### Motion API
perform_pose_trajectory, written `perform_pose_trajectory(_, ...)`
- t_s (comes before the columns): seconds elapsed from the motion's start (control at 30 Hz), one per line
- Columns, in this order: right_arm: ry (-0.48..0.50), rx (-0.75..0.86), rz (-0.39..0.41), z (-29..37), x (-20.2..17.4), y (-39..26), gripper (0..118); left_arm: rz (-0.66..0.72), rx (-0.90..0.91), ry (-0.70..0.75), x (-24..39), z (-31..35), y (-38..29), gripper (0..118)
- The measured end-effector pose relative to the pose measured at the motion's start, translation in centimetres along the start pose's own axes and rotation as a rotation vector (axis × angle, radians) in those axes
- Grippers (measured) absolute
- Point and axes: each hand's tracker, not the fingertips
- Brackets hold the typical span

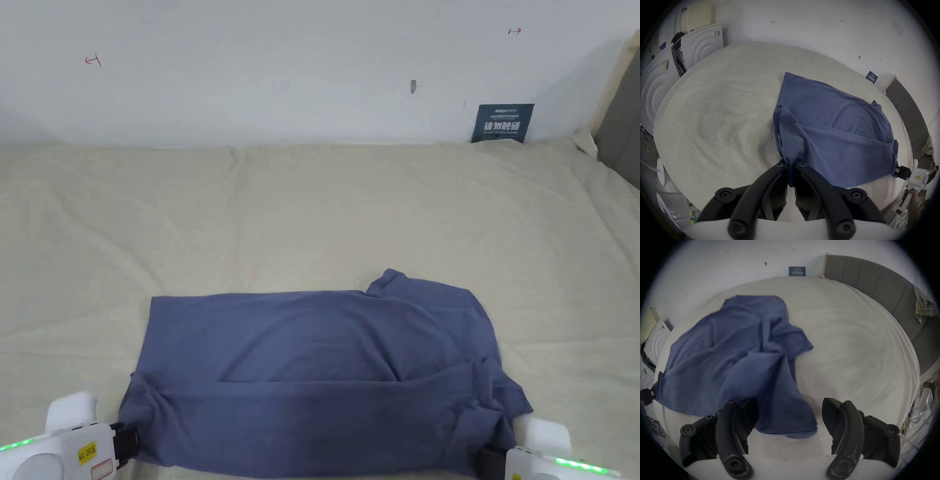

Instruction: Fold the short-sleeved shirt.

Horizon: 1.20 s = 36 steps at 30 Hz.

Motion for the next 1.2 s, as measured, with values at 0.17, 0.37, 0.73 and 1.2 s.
perform_pose_trajectory(0.17, 0.019, 0.036, 0.029, 1.1, -0.8, -0.2, 6, 0.020, -0.015, -0.005, -0.2, -0.1, -0.4, 7)
perform_pose_trajectory(0.37, 0.034, 0.084, 0.100, 3.5, -0.5, -0.3, 6, 0.042, -0.002, -0.012, -0.5, 0.8, -0.6, 7)
perform_pose_trajectory(0.73, 0.045, 0.188, 0.091, 9.7, 4.5, 0.1, 6, 0.067, 0.022, -0.007, -3.1, 5.5, -3.0, 7)
perform_pose_trajectory(1.2, 0.023, -0.045, 0.037, 5.4, 5.2, -6.0, 8, 0.068, -0.158, 0.100, -4.4, 1.7, -9.8, 9)
